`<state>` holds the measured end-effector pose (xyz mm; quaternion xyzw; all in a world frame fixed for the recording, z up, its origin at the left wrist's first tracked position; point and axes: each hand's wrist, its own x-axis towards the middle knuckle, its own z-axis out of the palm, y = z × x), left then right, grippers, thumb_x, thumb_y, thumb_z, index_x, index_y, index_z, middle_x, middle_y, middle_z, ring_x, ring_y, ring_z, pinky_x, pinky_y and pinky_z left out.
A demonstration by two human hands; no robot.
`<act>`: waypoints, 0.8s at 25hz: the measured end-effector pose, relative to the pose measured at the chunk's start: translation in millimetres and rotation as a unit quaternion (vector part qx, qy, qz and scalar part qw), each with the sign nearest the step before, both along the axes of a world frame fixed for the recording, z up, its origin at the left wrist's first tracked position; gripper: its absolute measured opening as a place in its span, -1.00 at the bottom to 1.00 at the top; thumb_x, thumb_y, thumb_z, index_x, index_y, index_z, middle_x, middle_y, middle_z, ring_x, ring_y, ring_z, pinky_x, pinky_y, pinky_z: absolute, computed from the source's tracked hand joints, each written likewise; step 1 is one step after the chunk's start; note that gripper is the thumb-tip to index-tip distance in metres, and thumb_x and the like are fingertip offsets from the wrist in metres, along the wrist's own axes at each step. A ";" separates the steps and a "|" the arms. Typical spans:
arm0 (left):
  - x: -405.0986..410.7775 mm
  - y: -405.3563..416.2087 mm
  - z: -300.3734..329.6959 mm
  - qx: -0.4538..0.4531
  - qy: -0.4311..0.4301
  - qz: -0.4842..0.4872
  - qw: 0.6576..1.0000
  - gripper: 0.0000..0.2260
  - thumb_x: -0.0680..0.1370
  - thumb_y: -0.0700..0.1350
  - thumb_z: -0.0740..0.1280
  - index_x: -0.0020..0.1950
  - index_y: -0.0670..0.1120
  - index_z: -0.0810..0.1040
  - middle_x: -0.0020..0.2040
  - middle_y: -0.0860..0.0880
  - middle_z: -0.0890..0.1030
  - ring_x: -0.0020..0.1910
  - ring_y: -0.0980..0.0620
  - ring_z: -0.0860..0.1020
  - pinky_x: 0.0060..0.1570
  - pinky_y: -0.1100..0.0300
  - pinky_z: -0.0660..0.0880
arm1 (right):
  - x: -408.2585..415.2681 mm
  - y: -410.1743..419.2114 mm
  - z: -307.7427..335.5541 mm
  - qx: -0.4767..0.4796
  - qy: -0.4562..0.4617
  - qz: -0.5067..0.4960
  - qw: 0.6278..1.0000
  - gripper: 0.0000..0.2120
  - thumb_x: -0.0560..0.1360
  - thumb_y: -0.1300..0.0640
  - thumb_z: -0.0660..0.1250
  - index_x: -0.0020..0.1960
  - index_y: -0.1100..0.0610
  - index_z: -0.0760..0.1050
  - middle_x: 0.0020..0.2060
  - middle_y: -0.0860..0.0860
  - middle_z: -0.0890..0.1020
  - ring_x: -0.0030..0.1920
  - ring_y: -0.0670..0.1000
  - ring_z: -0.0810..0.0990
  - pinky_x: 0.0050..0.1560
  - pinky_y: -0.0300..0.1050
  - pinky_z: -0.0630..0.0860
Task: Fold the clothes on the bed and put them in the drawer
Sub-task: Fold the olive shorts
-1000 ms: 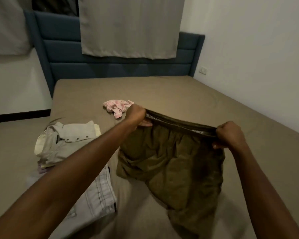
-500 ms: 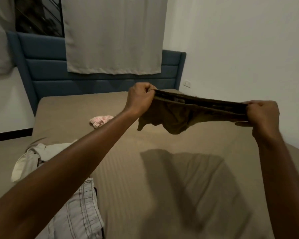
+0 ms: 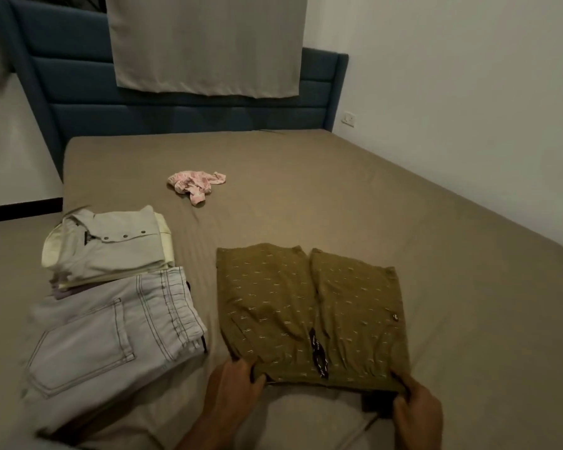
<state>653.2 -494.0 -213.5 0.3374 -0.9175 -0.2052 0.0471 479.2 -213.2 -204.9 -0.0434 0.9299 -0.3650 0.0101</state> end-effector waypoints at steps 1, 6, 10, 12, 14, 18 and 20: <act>8.4 5.9 -2.3 -0.021 0.000 0.011 1.000 -0.62 0.60 0.23 0.24 0.20 0.01 0.63 0.04 -0.04 0.70 0.07 -0.03 0.63 0.04 0.12 0.49 | 5.7 4.0 2.4 0.005 0.007 -0.011 1.000 -0.53 0.38 0.24 0.31 0.26 0.05 0.68 0.02 0.26 0.72 -0.02 0.32 0.68 0.02 0.12 0.58; 37.5 15.3 -4.3 0.010 0.056 0.000 0.998 -0.57 0.45 0.30 0.34 0.22 0.13 0.63 -0.03 0.10 0.68 -0.05 0.09 0.64 -0.14 0.26 0.50 | 31.5 9.1 -12.6 0.147 -0.004 0.060 0.987 -0.43 0.35 0.13 0.28 0.36 0.12 0.59 0.37 0.22 0.52 0.23 0.30 0.58 0.17 0.16 0.54; 45.7 15.6 -0.7 0.295 0.199 0.112 0.928 -0.58 0.28 0.35 0.58 -0.07 0.10 0.66 -0.31 0.05 0.67 -0.34 0.15 0.62 -0.36 0.29 0.51 | 33.7 -32.7 -11.2 0.208 0.101 0.117 0.966 -0.43 0.27 0.12 0.32 0.28 0.16 0.59 0.32 0.27 0.52 0.26 0.31 0.52 0.26 0.25 0.48; 42.9 5.7 -8.2 0.406 0.234 0.197 0.861 -0.63 0.38 0.11 0.62 -0.06 -0.12 0.63 -0.31 -0.10 0.69 -0.40 0.01 0.64 -0.39 0.13 0.60 | 40.8 -85.0 -7.9 0.120 0.098 0.224 0.962 -0.42 0.44 0.14 0.27 0.47 0.07 0.49 0.49 0.20 0.42 0.40 0.26 0.45 0.39 0.23 0.40; 41.7 -1.1 -12.9 0.465 0.266 0.237 0.810 -0.62 0.39 -0.16 0.64 0.03 -0.24 0.53 -0.25 -0.21 0.70 -0.41 -0.06 0.64 -0.40 0.09 0.61 | 46.6 -143.7 -6.9 0.064 0.088 0.344 0.933 -0.44 0.58 0.05 0.17 0.59 -0.10 0.31 0.58 0.08 0.30 0.51 0.15 0.34 0.47 0.19 0.32; 42.3 -1.8 -22.4 0.532 0.309 0.258 0.745 -0.48 0.28 -0.38 0.65 0.11 -0.23 0.46 -0.26 -0.23 0.67 -0.38 -0.09 0.64 -0.40 0.13 0.55 | 48.4 -251.5 -15.7 0.119 0.087 0.475 0.868 -0.49 0.70 -0.20 0.04 0.63 -0.23 0.13 0.65 0.12 0.13 0.60 0.20 0.16 0.53 0.25 0.23; 41.8 -1.8 -27.2 0.554 0.308 0.239 0.736 -0.51 0.23 -0.37 0.67 0.02 -0.26 0.49 -0.33 -0.20 0.63 -0.40 -0.08 0.59 -0.42 0.17 0.50 | 45.4 -298.4 -28.4 0.169 0.090 0.504 0.842 -0.45 0.69 -0.26 0.00 0.65 -0.18 0.11 0.65 0.22 0.04 0.64 0.24 0.03 0.58 0.24 0.09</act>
